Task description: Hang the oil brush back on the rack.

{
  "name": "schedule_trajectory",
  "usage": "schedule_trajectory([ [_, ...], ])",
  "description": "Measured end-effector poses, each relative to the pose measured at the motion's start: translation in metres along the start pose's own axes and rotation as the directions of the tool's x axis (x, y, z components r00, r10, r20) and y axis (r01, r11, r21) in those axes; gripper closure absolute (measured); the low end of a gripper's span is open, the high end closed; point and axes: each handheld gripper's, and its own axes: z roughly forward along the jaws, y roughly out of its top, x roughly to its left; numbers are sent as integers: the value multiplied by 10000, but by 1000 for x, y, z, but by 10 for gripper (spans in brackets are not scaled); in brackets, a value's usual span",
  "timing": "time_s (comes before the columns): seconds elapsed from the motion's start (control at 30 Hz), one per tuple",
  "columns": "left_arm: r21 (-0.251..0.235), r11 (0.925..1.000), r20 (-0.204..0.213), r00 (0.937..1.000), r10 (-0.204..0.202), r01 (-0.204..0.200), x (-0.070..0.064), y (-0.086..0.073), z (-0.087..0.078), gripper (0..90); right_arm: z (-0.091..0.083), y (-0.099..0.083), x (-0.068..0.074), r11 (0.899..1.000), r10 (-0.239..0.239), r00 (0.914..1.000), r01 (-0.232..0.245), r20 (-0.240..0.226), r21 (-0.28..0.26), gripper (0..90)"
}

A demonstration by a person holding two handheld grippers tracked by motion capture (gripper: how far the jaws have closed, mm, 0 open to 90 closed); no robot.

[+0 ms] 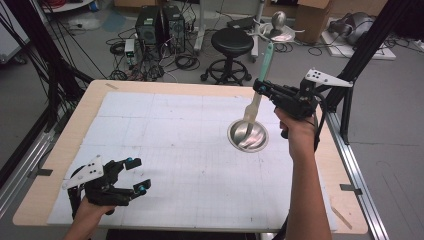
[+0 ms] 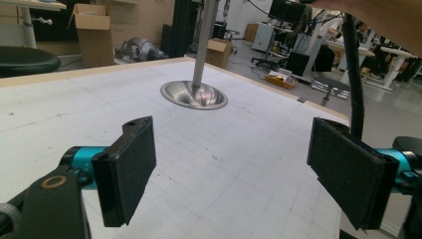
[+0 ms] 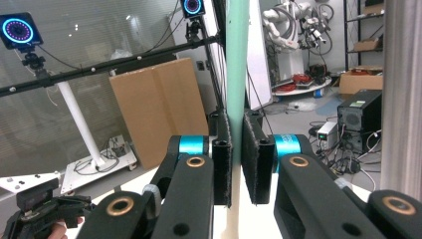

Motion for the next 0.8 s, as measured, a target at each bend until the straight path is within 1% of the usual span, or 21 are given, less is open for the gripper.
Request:
schedule_trajectory([
  [0.13,22,10000,19,10000,-3,3,0,0,0,197,1,2,-1,9998,-30,9999,28,122,179,838],
  [0.23,-13,10000,1,10000,-2,2,1,0,0,197,1,2,-1,9999,-6,9998,4,174,150,838],
  [0.33,1,10000,-2,10000,-6,6,1,0,0,198,1,1,-3,9997,82,9992,-91,390,227,838],
  [0.43,-3,10000,1,10000,-21,21,1,0,0,198,2,1,-5,9996,146,9987,-156,482,218,838],
  [0.63,-19,10000,-30,10000,-46,46,1,0,-1,198,3,0,-5,9995,104,9975,-125,704,299,833],
  [0.67,-27,10000,-45,10000,-50,50,2,0,-2,198,3,0,-3,9997,-42,9953,18,965,254,722],
  [0.7,-71,9999,-49,10000,-82,82,2,0,-2,198,2,0,-1,9997,-33,9935,6,1138,242,663],
  [0.73,-55,10000,-64,9999,-81,80,2,0,-3,198,2,0,0,9997,-43,9927,11,1208,264,630],
  [0.77,-55,10000,-64,9999,-81,80,2,0,-3,198,1,0,2,9994,-167,9896,124,1426,308,577],
  [0.8,-117,9998,-113,9998,-156,155,4,0,-4,198,0,-1,4,9990,-309,9844,246,1734,384,533],
])
